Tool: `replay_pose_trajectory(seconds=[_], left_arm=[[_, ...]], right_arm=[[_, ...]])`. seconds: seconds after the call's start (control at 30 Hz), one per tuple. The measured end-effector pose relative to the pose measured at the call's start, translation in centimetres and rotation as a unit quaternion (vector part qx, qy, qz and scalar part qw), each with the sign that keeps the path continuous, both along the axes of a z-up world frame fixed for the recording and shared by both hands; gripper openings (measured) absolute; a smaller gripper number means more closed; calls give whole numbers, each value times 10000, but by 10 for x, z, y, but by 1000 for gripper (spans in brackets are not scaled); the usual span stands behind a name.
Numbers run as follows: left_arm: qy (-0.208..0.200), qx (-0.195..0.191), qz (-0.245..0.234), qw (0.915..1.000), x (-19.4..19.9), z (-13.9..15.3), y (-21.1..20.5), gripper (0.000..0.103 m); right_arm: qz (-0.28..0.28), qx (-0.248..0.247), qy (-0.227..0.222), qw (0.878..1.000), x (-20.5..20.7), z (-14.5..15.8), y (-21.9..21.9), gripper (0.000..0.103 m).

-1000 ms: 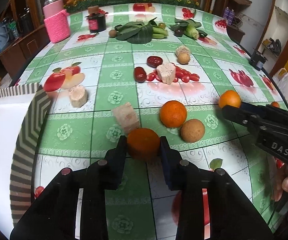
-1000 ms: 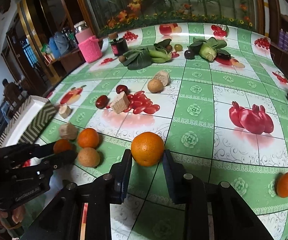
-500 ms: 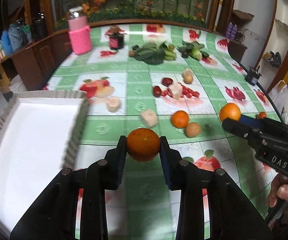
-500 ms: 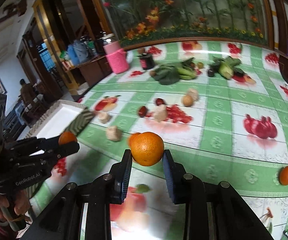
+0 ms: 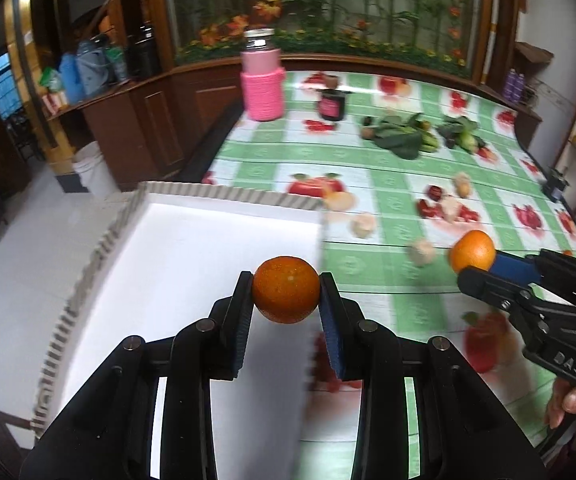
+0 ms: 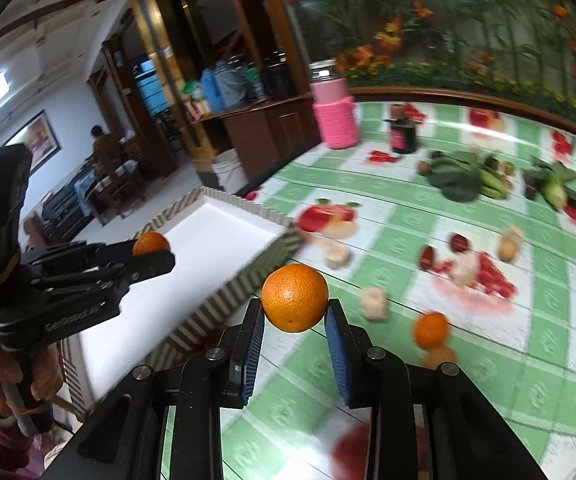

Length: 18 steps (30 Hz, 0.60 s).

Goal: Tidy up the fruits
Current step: 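Carry both oranges over the white tray and open both tools to drop them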

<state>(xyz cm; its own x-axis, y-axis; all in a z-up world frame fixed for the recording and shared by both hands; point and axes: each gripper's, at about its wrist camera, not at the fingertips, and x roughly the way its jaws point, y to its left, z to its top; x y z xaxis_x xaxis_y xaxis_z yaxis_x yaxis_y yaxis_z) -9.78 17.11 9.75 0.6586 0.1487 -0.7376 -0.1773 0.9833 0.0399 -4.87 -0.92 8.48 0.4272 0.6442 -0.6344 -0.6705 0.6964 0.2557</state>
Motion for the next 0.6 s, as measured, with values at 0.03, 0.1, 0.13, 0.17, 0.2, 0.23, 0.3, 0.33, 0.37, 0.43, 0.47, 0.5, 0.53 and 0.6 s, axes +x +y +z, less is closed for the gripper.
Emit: replay_pose_trajectory(seconds=[0.03,0.1,0.13,0.17,0.2,0.23,0.3,0.33,0.37,0.43,0.47,0.5,0.53,0.6], left_arm=[[32,-2,49,10000,1,-1,6,31],[99,-35,153,9998,4,-3,19,31],[122,-41,207,9997,6,-5,25,31],[142,-34,250,9996,7,-5,29,31],[170,-40,305,9994,11,-8,35,31],[207,-61,362,9991,13,-10,41,31],[261,-73,447,9986,16,-14,48,31],[284,-70,485,9984,18,-17,52,31],[312,-72,524,9981,19,-20,55,31],[403,-122,598,9973,23,-27,63,31],[452,-142,634,9969,24,-30,68,32],[514,-157,686,9962,25,-35,73,32],[563,-164,726,9956,27,-39,76,32],[645,-190,794,9946,28,-44,81,32]], right_arm=[[79,-9,-3,10000,1,1,9,30],[208,-16,6,9998,3,2,23,30],[274,-29,11,9996,4,3,31,30],[332,-48,13,9994,5,3,39,30],[392,-69,16,9992,6,2,46,30],[441,-86,33,9990,7,2,50,30],[569,-165,67,9982,10,-1,66,30],[614,-204,78,9979,11,-2,71,30],[665,-246,90,9974,12,-3,76,30],[783,-337,115,9963,15,-8,89,30],[824,-378,126,9958,17,-10,94,30],[862,-421,139,9953,19,-13,99,30],[890,-459,151,9949,21,-16,104,30],[913,-535,160,9943,27,-20,112,30]])
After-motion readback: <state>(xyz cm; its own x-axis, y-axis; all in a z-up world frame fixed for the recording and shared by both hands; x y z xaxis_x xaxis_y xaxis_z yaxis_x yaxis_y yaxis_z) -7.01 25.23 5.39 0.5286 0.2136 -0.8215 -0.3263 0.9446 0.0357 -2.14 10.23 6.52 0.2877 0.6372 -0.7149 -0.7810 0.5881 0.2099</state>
